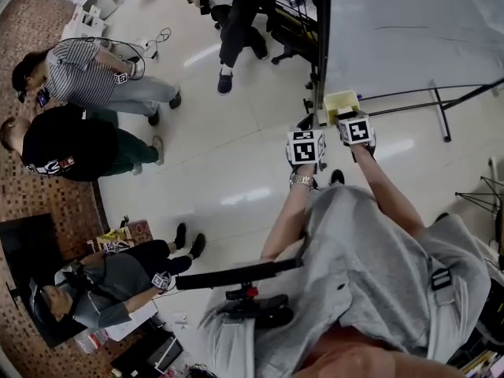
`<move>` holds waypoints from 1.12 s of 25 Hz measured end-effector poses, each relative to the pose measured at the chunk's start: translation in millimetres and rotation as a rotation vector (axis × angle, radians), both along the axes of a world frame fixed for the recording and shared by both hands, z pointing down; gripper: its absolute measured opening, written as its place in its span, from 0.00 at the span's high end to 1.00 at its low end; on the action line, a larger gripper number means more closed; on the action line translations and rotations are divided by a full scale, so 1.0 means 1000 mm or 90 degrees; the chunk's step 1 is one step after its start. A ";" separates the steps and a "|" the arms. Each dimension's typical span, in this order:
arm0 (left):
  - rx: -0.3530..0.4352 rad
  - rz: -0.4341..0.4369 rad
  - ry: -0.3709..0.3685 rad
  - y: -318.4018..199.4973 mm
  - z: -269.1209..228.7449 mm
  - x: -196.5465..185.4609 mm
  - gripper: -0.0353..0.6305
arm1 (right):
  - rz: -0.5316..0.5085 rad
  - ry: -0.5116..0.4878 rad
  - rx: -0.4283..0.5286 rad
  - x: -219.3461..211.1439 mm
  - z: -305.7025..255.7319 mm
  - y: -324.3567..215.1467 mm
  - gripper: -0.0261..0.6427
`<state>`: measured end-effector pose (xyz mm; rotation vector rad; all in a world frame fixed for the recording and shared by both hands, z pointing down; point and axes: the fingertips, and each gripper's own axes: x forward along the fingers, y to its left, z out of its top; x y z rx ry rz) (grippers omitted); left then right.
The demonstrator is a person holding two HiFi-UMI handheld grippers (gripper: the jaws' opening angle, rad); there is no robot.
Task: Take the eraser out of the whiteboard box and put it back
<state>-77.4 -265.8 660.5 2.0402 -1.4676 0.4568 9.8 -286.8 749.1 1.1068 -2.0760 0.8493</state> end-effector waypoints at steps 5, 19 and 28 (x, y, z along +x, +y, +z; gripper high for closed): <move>0.005 -0.005 0.011 -0.015 -0.003 0.002 0.94 | 0.017 0.012 0.051 0.032 -0.030 -0.009 0.56; 0.013 0.018 0.013 -0.030 -0.007 0.013 0.94 | 0.064 -0.106 0.147 0.022 -0.110 -0.059 0.57; 0.008 0.010 0.015 -0.025 -0.003 -0.001 0.94 | 0.043 -0.018 0.078 0.013 -0.035 -0.055 0.56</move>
